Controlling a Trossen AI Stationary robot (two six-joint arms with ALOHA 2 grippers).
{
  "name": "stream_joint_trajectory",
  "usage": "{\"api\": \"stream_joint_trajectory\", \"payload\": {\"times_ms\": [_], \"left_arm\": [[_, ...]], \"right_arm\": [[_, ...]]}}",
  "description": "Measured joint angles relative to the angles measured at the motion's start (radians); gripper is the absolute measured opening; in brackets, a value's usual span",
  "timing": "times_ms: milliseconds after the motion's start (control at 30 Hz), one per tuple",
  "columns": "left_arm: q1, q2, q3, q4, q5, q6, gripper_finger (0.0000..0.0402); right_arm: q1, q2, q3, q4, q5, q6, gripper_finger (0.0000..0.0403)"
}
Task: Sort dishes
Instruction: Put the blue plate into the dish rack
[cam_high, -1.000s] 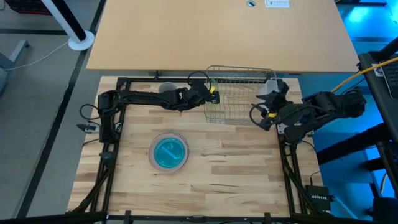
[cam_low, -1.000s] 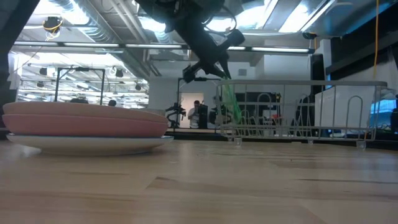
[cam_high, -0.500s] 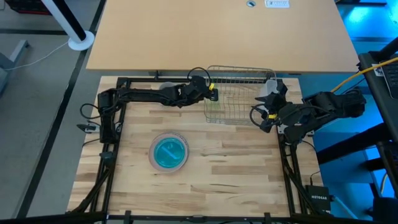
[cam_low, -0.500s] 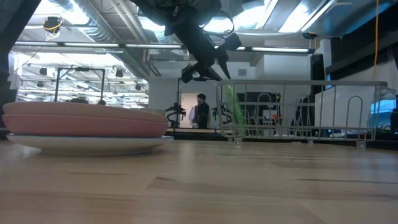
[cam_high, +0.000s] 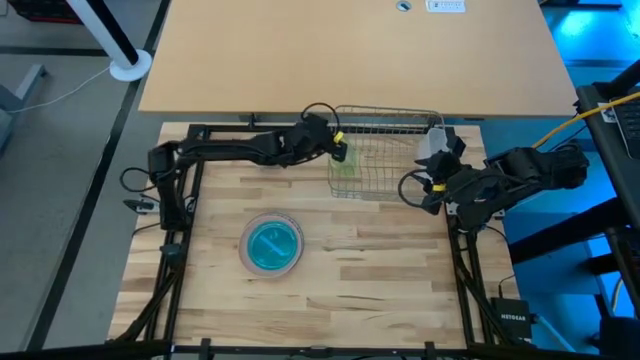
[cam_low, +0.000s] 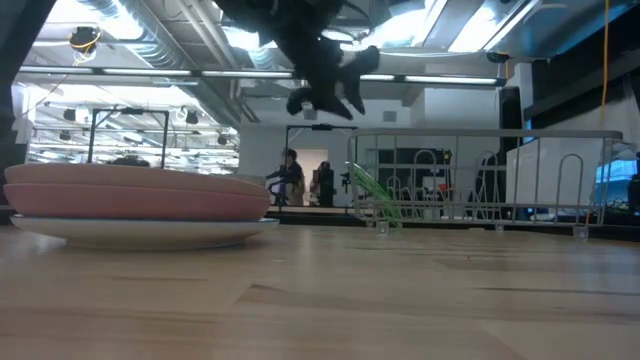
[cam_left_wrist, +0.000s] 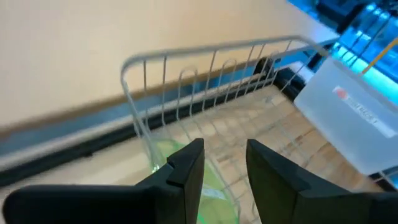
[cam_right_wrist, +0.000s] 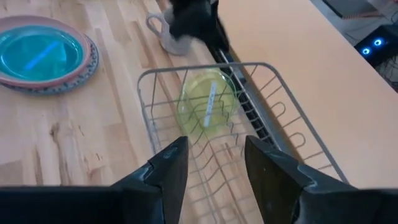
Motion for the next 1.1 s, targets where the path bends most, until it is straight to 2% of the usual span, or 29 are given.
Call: {"api": "stream_joint_trajectory", "payload": {"times_ms": [100,200,300,400,500,633,800,1100], "left_arm": [[0.0,-0.071,0.0,-0.034,0.035,0.105,0.0111],[-0.007,-0.164,0.0,-0.121,0.174,0.191,0.0111],[-0.031,-0.251,0.001,-0.283,0.351,0.205,0.0111],[-0.077,-0.318,0.001,-0.501,0.451,0.199,0.0111],[-0.151,-0.35,0.001,-0.743,0.464,0.173,0.0111],[-0.276,-0.338,-0.005,-0.95,0.464,0.034,0.0111],[-0.425,-0.325,-0.057,-0.97,0.464,-0.048,0.0111],[-0.624,-0.325,-0.19,-0.975,0.458,-0.022,0.0111]], "right_arm": [[0.0,0.0,0.0,-0.029,-0.027,0.002,0.0163],[0.0,0.0,0.0,-0.039,-0.087,0.002,0.0163],[0.0,0.0,0.0,-0.038,-0.156,0.002,0.0163],[0.0,0.003,-0.002,-0.032,-0.198,0.002,0.0163],[0.0,0.008,-0.031,-0.011,-0.207,0.002,0.0163],[0.0,0.006,-0.097,0.033,-0.209,0.002,0.0163],[0.0,0.007,-0.197,0.083,-0.227,0.002,0.0163],[0.0,0.008,-0.359,0.223,-0.314,0.04,0.0163]]}}
